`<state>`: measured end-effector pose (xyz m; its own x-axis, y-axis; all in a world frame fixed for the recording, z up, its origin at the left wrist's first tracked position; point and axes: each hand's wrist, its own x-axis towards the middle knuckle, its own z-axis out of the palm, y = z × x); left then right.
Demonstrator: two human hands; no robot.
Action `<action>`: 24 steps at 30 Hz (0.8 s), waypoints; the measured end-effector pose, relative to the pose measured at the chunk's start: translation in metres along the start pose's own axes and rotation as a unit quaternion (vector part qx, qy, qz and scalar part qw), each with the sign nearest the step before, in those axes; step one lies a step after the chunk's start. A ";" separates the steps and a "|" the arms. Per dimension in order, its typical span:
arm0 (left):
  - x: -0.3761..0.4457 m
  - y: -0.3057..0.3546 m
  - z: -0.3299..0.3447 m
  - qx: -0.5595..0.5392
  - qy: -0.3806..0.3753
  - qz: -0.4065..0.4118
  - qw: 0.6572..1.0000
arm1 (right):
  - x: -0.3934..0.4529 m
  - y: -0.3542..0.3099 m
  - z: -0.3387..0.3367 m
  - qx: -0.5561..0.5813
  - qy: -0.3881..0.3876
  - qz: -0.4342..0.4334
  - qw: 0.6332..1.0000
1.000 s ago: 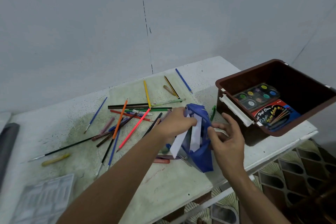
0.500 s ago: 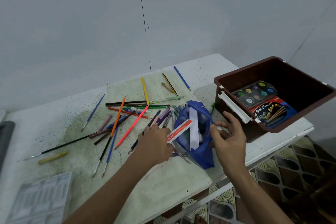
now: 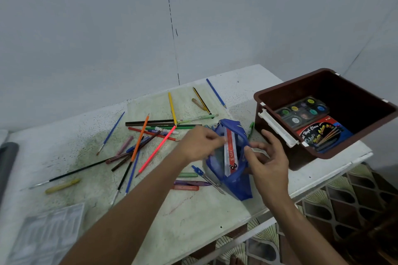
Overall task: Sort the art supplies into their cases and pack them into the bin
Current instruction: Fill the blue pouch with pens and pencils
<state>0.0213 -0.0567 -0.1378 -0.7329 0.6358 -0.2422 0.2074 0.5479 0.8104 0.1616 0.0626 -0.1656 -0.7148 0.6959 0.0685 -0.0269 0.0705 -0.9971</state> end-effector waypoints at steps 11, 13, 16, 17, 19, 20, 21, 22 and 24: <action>0.094 -0.046 -0.043 0.330 0.077 0.073 0.938 | 0.002 0.003 -0.007 0.001 -0.008 0.004 1.000; 0.103 -0.042 -0.044 0.328 0.054 0.068 0.941 | 0.003 0.003 -0.008 -0.001 -0.011 0.001 1.000; 0.111 -0.025 -0.048 0.269 0.069 0.068 0.958 | 0.006 0.003 -0.008 0.006 -0.011 -0.002 1.000; 0.116 -0.018 -0.048 0.223 0.102 0.059 0.968 | 0.006 0.004 -0.008 0.008 -0.012 -0.001 1.000; 0.128 -0.007 -0.047 0.144 0.170 0.028 0.974 | 0.007 0.005 -0.007 0.007 -0.014 -0.001 1.000; 0.134 -0.002 -0.046 0.126 0.185 0.013 0.975 | 0.007 0.005 -0.007 0.008 -0.015 -0.002 1.000; 0.141 0.002 -0.043 0.121 0.189 -0.002 0.975 | 0.007 0.005 -0.006 0.010 -0.015 -0.002 1.000; 0.148 0.005 -0.041 0.123 0.188 -0.015 0.974 | 0.007 0.005 -0.006 0.016 -0.014 -0.003 1.000; 0.158 0.009 -0.036 0.125 0.180 -0.036 0.975 | 0.007 0.006 -0.005 0.027 -0.012 -0.006 1.000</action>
<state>-0.1156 0.0290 -0.1493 -0.9223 0.3826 -0.0545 0.2650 0.7289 0.6313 0.1600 0.0713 -0.1713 -0.7303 0.6784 0.0799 -0.0722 0.0397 -0.9966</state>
